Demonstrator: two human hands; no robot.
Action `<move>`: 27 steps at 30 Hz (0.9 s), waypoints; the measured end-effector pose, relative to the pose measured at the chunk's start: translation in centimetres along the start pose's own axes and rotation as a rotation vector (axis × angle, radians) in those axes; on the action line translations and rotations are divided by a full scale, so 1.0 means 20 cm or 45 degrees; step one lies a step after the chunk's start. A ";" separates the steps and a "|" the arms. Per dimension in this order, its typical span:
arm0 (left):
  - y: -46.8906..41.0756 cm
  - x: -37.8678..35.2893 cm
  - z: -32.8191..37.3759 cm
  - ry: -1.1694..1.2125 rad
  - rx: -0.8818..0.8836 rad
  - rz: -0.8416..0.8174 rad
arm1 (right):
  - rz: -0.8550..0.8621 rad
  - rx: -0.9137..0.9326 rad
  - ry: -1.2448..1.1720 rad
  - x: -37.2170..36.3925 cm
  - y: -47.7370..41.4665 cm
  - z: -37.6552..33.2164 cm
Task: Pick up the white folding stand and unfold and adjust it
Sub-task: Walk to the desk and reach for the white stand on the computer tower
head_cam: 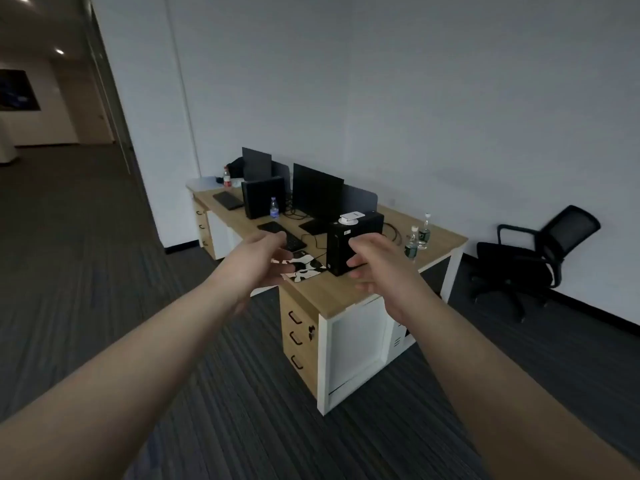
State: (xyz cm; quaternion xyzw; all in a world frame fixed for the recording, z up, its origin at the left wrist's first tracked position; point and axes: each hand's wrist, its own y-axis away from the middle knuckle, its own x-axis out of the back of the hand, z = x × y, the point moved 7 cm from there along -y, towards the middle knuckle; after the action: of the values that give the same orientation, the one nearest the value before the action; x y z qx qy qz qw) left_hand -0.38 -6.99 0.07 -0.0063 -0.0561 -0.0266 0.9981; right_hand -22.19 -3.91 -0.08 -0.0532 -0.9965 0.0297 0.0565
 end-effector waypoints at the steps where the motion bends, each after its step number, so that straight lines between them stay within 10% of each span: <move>1: -0.06 0.02 0.00 0.007 0.000 0.001 | 0.000 0.003 0.006 -0.03 -0.06 -0.01; 27: -1.78 0.35 -0.01 -0.032 0.021 -0.009 | 0.058 0.017 -0.018 -0.44 -1.79 0.04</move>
State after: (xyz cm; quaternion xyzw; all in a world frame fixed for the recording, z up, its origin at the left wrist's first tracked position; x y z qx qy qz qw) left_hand 4.70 -42.90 0.98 0.0017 -0.0688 -0.0295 0.9972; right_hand -17.22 -40.45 0.50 -0.0754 -0.9952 0.0381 0.0491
